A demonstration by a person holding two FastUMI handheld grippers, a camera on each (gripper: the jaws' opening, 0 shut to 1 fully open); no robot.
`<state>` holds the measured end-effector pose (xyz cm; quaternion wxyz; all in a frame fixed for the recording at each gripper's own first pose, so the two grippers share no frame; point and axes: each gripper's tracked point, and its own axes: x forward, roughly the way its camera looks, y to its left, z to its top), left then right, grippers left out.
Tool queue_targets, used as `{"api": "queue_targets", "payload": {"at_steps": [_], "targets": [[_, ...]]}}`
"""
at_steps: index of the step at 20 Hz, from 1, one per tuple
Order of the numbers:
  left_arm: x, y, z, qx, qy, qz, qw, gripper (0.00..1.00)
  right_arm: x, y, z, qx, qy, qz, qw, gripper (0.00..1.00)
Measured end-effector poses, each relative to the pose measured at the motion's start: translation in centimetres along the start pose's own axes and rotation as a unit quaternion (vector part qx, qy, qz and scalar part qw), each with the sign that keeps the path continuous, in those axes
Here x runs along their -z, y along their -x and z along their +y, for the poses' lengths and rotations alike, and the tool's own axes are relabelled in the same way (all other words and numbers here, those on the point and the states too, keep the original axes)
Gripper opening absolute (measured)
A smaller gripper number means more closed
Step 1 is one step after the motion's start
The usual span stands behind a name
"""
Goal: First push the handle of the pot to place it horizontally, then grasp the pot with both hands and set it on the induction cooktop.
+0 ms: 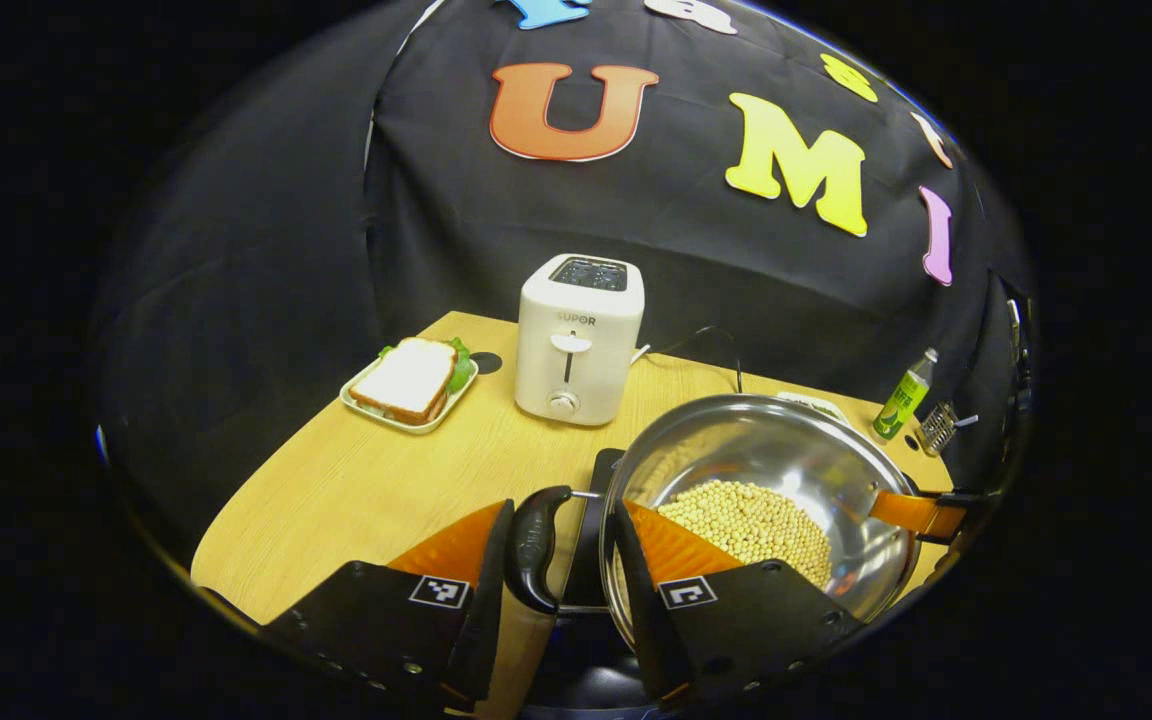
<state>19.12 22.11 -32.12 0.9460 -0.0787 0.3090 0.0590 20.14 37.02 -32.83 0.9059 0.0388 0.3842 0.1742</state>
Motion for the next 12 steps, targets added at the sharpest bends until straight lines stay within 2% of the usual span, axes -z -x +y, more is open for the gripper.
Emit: {"api": "queue_targets", "payload": {"at_steps": [1, 2, 3, 4, 12], "targets": [[0.06, -0.24, 0.09, 0.000, -0.003, -0.002, 1.000, 0.55, 0.04, -0.01, -0.04, -0.002, -0.004, -0.002, 1.000, 0.63], [0.06, -0.15, 0.23, 0.001, -0.006, -0.005, 1.000, 0.56, 0.07, -0.02, 0.01, -0.003, -0.005, -0.002, 1.000, 0.63], [0.10, -0.23, 0.07, 0.001, -0.006, -0.007, 1.000, 0.48, 0.01, 0.04, -0.05, -0.003, -0.005, -0.002, 1.000, 0.65], [0.15, -0.23, 0.04, 0.001, -0.006, -0.006, 1.000, 0.59, 0.06, 0.07, -0.08, -0.003, -0.005, -0.002, 1.000, 0.65], [0.41, -0.12, 0.08, 0.012, 0.013, 0.013, 1.000, 0.62, -0.02, 0.20, 0.02, -0.018, -0.005, -0.005, 1.000, 0.68]]}}
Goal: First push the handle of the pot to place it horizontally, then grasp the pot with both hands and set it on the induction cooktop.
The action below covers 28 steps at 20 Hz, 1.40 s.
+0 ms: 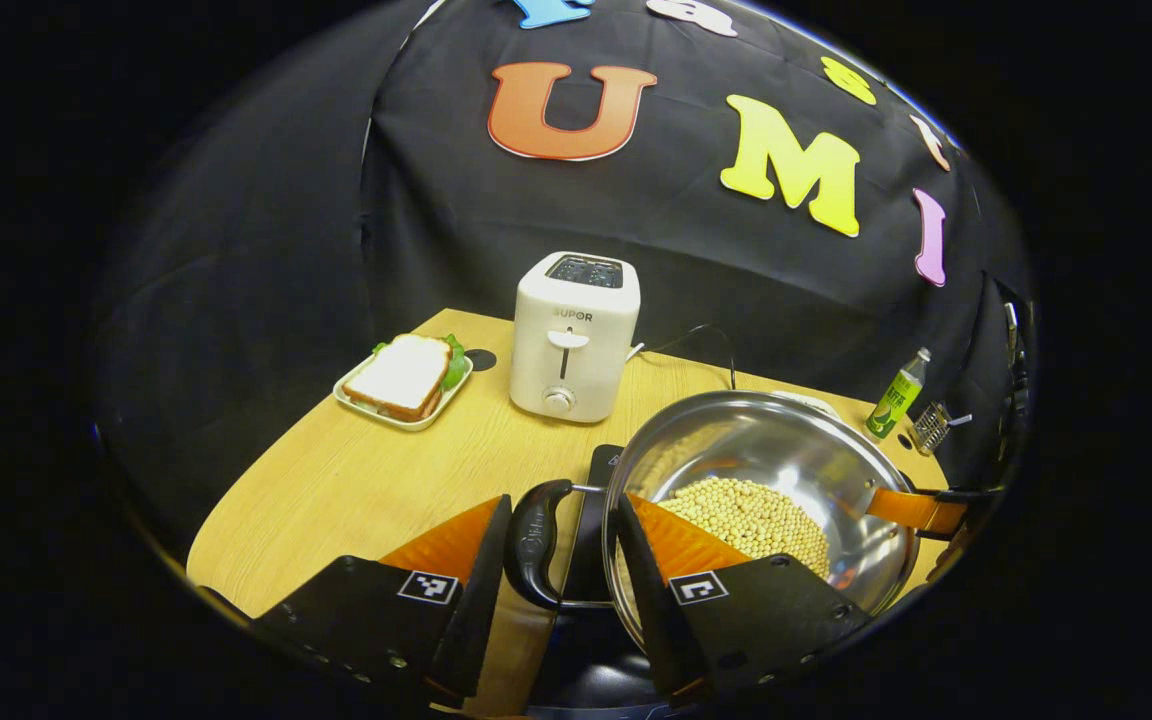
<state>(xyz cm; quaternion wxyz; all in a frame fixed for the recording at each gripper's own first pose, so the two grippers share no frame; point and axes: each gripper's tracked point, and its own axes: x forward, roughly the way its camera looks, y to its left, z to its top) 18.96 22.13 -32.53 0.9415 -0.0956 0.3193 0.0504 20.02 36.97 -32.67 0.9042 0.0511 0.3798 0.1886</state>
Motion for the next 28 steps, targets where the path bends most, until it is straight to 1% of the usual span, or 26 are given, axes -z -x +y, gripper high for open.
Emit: {"api": "queue_targets", "payload": {"at_steps": [1, 2, 4, 5, 7, 8, 10, 13, 15, 19, 21, 22, 24, 25, 28], "targets": [[-0.1, 0.2, 0.1, 0.002, 0.000, 0.000, 1.000, 0.53, -0.1, 0.1, -0.1, -0.002, -0.001, -0.005, 1.000, 0.70], [-0.3, 0.4, 0.2, 0.001, -0.004, -0.004, 1.000, 0.64, -0.3, 0.1, 0.2, -0.012, 0.000, -0.009, 1.000, 0.72], [-0.9, 1.1, 1.0, -0.014, -0.001, -0.017, 1.000, 0.69, -0.6, 0.2, -0.2, -0.019, 0.011, -0.015, 1.000, 0.74], [-1.1, 1.5, 1.2, -0.017, 0.009, -0.023, 1.000, 0.82, -0.8, 0.2, -0.3, -0.019, 0.011, -0.022, 1.000, 0.83], [-1.2, 2.5, 1.2, -0.021, 0.021, -0.031, 0.999, 0.92, -1.6, 1.0, -0.2, -0.031, 0.009, -0.043, 0.999, 0.82], [-1.1, 3.0, 1.4, -0.027, 0.019, -0.034, 0.999, 0.94, -1.7, 1.7, -0.3, -0.035, 0.011, -0.049, 0.998, 0.81], [-1.4, 4.4, 1.5, -0.039, 0.011, -0.048, 0.998, 0.95, -2.0, 3.3, -0.7, -0.039, 0.004, -0.068, 0.997, 0.82], [-2.0, 7.5, 0.5, -0.039, 0.007, -0.074, 0.996, 0.96, -1.6, 6.6, -1.5, -0.042, -0.003, -0.085, 0.996, 0.83], [-2.6, 9.8, -0.5, -0.034, 0.006, -0.101, 0.994, 0.95, -1.7, 9.0, -2.4, -0.034, 0.002, -0.108, 0.994, 0.94], [-3.2, 14.5, -3.2, -0.025, -0.012, -0.136, 0.990, 0.95, -1.7, 14.5, -4.4, -0.012, 0.015, -0.157, 0.987, 0.93], [-3.7, 17.0, -5.0, -0.014, -0.024, -0.153, 0.988, 0.95, -1.6, 17.6, -5.7, 0.003, 0.021, -0.181, 0.983, 0.94], [-3.8, 18.4, -5.9, -0.010, -0.030, -0.161, 0.986, 0.96, -1.7, 19.2, -6.3, 0.009, 0.022, -0.193, 0.981, 0.92], [-4.5, 20.2, -7.5, -0.005, -0.040, -0.181, 0.983, 0.95, -1.8, 22.2, -7.5, 0.016, 0.020, -0.216, 0.976, 0.94], [-4.7, 21.3, -8.1, -0.003, -0.045, -0.190, 0.981, 0.95, -1.9, 23.7, -8.2, 0.022, 0.019, -0.226, 0.974, 0.96], [-5.1, 24.4, -10.4, 0.014, -0.056, -0.211, 0.976, 0.95, -1.8, 28.3, -10.1, 0.033, 0.004, -0.254, 0.967, 0.97]]}}
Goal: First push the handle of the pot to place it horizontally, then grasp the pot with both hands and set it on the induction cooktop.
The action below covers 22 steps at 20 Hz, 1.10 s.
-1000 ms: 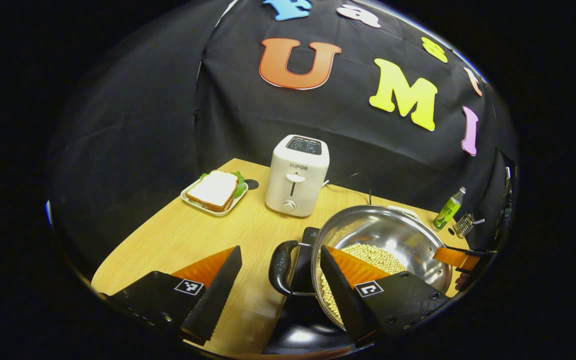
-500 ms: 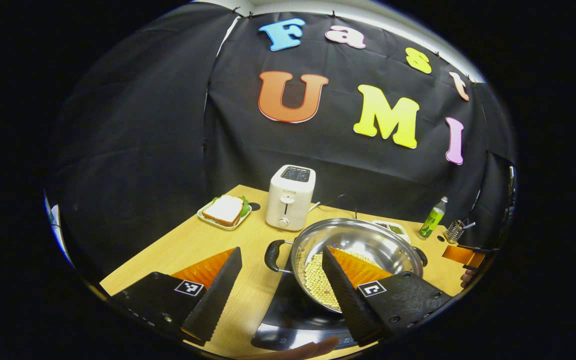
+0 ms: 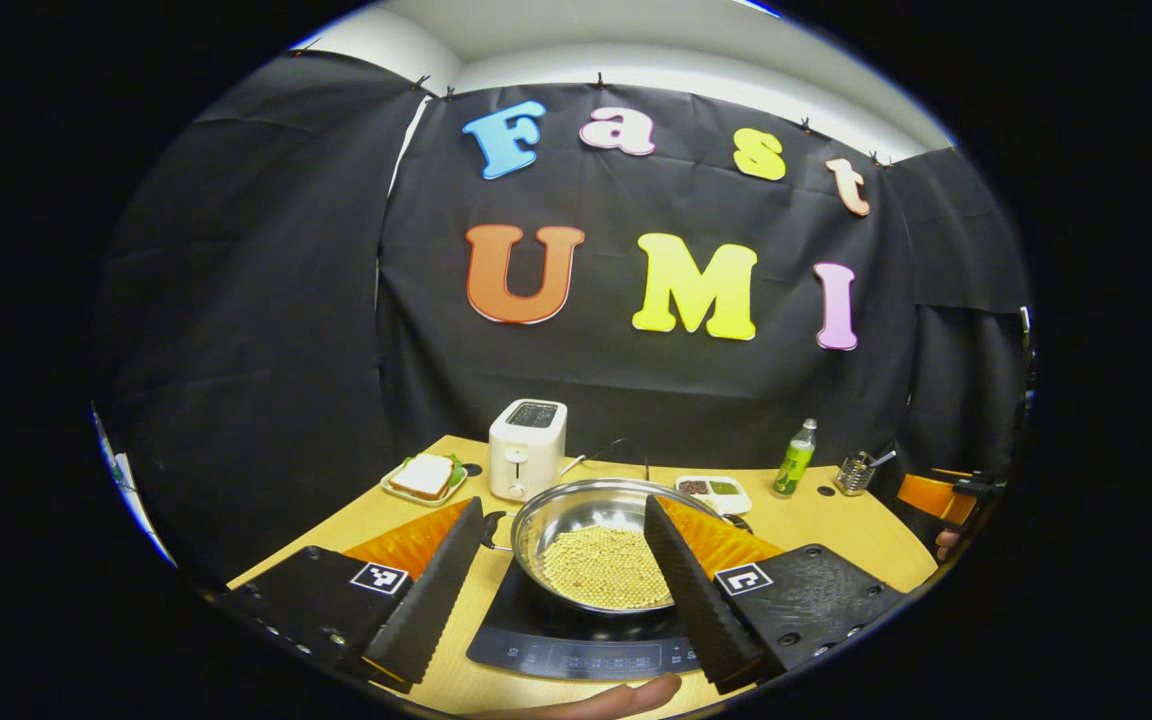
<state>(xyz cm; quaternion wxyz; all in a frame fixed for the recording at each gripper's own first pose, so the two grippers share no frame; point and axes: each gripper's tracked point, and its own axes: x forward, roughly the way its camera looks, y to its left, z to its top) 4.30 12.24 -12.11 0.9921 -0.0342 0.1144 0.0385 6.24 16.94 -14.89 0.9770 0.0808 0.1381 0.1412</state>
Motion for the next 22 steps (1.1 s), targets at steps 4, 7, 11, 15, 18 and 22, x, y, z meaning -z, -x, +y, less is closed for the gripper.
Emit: {"api": "queue_targets", "payload": {"at_steps": [4, 7, 11, 15, 18, 22], "targets": [[-2.1, 3.2, -2.7, 0.019, 0.011, -0.039, 0.999, 0.95, -3.5, 5.3, -2.5, 0.020, 0.011, -0.051, 0.998, 0.98], [-4.7, 5.0, -3.4, -0.002, -0.004, -0.081, 0.997, 0.95, -7.0, 9.0, -4.6, 0.055, 0.025, -0.110, 0.992, 0.97], [-8.0, 7.3, -5.8, -0.005, -0.023, -0.157, 0.987, 0.95, -9.7, 14.2, -5.7, 0.073, 0.010, -0.170, 0.983, 0.96], [-6.6, 9.2, -8.2, 0.010, -0.046, -0.140, 0.989, 0.95, -10.5, 16.8, -7.6, 0.088, 0.019, -0.180, 0.980, 0.98], [-6.9, 10.6, -10.4, 0.027, -0.032, -0.155, 0.987, 0.95, -10.9, 17.9, -8.2, 0.089, 0.003, -0.195, 0.977, 0.96], [-6.0, 11.5, -12.8, 0.055, -0.029, -0.157, 0.986, 0.95, -10.1, 18.7, -9.0, 0.088, -0.007, -0.199, 0.976, 0.96]]}}
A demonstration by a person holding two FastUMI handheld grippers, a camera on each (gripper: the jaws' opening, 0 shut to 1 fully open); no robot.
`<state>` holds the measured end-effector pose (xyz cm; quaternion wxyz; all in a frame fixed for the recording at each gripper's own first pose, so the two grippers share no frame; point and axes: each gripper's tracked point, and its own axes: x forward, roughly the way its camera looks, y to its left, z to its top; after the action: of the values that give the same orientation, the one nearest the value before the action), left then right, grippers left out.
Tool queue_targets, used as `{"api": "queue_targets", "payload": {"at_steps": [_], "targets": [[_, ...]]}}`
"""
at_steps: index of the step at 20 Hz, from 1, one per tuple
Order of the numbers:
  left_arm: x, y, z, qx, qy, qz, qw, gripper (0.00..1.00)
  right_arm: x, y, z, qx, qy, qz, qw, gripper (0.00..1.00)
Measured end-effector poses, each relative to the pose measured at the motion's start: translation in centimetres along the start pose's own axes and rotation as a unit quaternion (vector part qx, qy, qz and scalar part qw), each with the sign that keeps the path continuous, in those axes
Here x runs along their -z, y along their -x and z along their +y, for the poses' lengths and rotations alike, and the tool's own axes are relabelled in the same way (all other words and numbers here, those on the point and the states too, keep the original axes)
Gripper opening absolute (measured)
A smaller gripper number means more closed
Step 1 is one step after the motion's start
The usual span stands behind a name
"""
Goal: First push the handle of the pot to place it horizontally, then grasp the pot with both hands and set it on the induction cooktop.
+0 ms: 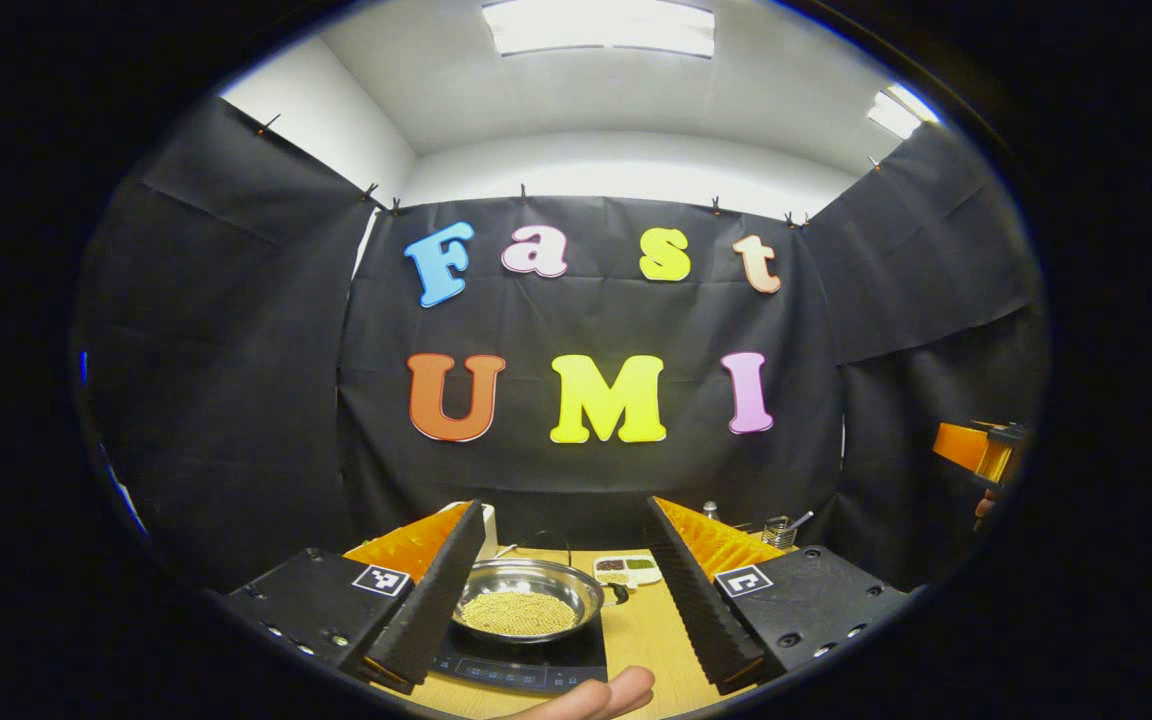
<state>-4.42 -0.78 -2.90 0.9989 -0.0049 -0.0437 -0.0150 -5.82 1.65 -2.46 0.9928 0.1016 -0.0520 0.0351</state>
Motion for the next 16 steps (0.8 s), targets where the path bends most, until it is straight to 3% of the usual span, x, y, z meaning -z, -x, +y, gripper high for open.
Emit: {"api": "queue_targets", "payload": {"at_steps": [4, 10, 16], "targets": [[1.1, 0.7, -0.5, 0.010, 0.013, 0.011, 1.000, 0.95, 0.4, 0.6, -0.7, 0.001, 0.005, 0.006, 1.000, 0.95], [0.5, 1.2, 0.2, 0.002, 0.008, 0.002, 1.000, 0.95, 0.5, 1.1, -1.0, -0.002, 0.010, 0.009, 1.000, 0.98], [0.8, 1.8, -0.5, 0.019, -0.009, 0.007, 1.000, 0.95, 1.1, 1.2, -0.9, -0.002, 0.021, 0.015, 1.000, 0.95]]}}
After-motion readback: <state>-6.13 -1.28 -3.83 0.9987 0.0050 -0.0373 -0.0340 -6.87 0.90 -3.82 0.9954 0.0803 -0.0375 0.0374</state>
